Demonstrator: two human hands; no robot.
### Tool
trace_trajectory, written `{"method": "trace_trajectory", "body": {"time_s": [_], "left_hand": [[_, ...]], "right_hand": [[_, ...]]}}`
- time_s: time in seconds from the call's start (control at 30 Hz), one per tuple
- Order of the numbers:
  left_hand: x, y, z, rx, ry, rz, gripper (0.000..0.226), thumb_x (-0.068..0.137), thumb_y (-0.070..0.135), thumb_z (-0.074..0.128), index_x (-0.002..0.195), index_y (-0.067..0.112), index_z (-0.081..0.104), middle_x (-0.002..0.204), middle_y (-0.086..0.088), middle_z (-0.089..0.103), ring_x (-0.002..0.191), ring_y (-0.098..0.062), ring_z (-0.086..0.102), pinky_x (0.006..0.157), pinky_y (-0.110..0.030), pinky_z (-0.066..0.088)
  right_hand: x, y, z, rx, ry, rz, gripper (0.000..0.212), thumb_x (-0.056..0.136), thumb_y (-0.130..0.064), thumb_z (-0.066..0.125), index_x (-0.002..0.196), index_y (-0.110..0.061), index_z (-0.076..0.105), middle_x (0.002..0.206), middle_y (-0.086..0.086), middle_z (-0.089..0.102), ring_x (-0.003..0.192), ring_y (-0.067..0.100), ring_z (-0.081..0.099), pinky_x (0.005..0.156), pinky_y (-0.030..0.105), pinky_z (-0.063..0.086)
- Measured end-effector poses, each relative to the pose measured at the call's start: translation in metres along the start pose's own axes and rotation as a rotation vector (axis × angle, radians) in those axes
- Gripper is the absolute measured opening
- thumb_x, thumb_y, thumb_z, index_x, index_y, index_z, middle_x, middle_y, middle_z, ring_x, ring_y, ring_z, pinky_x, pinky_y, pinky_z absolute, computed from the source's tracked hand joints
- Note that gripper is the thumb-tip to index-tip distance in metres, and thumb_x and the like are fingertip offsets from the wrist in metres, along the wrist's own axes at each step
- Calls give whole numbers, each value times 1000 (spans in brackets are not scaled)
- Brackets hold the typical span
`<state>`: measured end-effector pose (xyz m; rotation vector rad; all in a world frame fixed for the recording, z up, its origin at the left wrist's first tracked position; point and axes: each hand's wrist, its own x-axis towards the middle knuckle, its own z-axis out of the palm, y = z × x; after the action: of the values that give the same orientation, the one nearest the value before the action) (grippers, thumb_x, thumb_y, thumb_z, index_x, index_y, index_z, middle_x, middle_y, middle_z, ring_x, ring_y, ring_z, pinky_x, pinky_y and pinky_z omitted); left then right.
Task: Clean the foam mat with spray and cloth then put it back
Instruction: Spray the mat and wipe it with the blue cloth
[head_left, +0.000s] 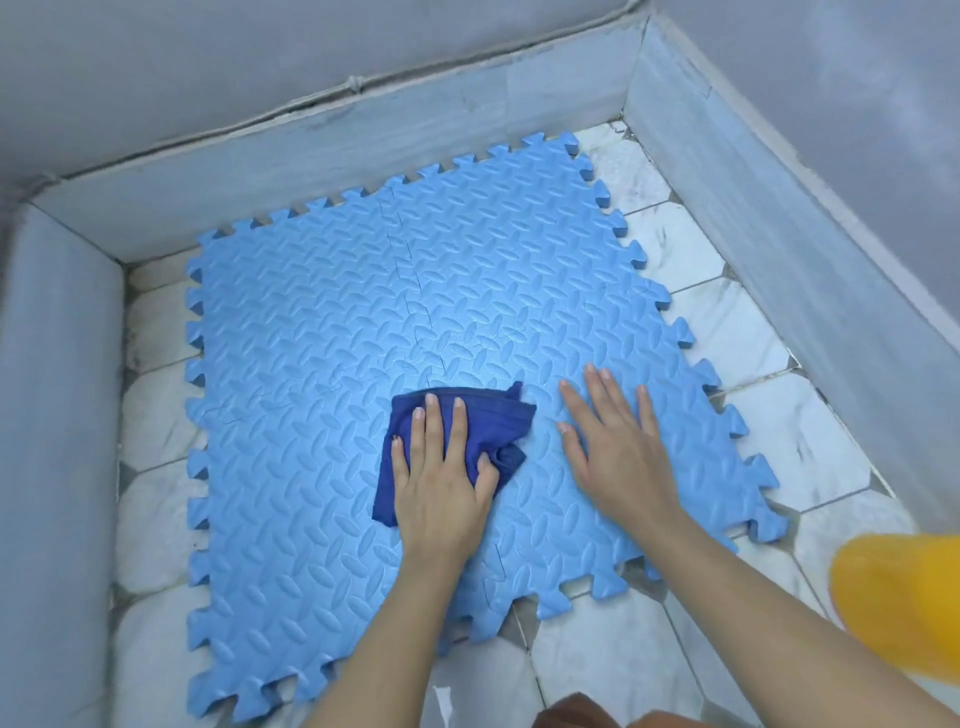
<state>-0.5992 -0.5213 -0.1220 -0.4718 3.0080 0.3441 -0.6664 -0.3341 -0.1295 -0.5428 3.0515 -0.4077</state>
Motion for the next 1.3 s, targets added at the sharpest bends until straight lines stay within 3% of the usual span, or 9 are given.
{"method": "trace_trajectory", "body": {"time_s": [0.1,0.27,0.53,0.63,0.73,1.0,1.17,1.3], "left_hand": [[37,-36,-10,-25,37,-152,67,91,48,20,153,21,16,160,-7,9,148,-22,8,117,-46,4],[61,-74,-17,-35,64,-263,64,97,43,31,153,20,13,161,-9,5,148,-25,4,118,-49,1],[-2,-22,-1,-41,51,-74,84,84,74,24,151,24,24,159,-7,16,147,-20,11,118,-41,1],[-5,-22,-2,-27,58,-48,77,88,69,19,150,23,29,158,-9,21,146,-23,18,118,-45,13],[-4,-22,-3,-24,87,-32,72,91,64,21,148,21,33,156,-10,25,145,-25,22,117,-46,15],[26,-52,-9,-59,66,-28,66,95,57,29,151,23,23,160,-7,12,148,-21,7,118,-45,4],[21,-36,-12,-133,79,-61,60,98,46,37,149,16,30,158,-11,18,147,-25,13,118,-45,8],[-1,-18,-10,-287,60,33,50,99,29,46,146,16,36,157,-10,23,146,-23,17,119,-38,6]], "right_hand": [[0,5,-2,8,-30,18,52,100,-43,33,148,-26,41,159,3,33,149,17,23,123,45,8],[5,3,-3,-7,-63,7,54,100,-45,29,149,-26,39,160,4,31,150,18,22,123,45,9],[4,8,-17,36,-159,10,66,93,-54,14,151,-27,34,162,1,24,152,20,14,121,46,4],[-10,14,-27,53,-165,17,71,91,-57,11,151,-27,34,162,1,24,152,23,11,121,43,0],[-31,27,-33,44,-152,84,70,92,-57,12,151,-26,35,162,2,24,152,23,11,121,44,0],[-55,47,-31,-54,-188,189,69,93,-60,4,156,-33,14,166,0,7,153,23,0,121,44,-3],[-52,45,-30,-64,-232,196,71,91,-60,-1,156,-34,5,166,-1,-2,153,23,-7,121,46,-5],[-48,45,-42,47,-273,198,65,97,-58,15,156,-33,8,166,-3,-2,152,19,-8,121,43,-6]]}}
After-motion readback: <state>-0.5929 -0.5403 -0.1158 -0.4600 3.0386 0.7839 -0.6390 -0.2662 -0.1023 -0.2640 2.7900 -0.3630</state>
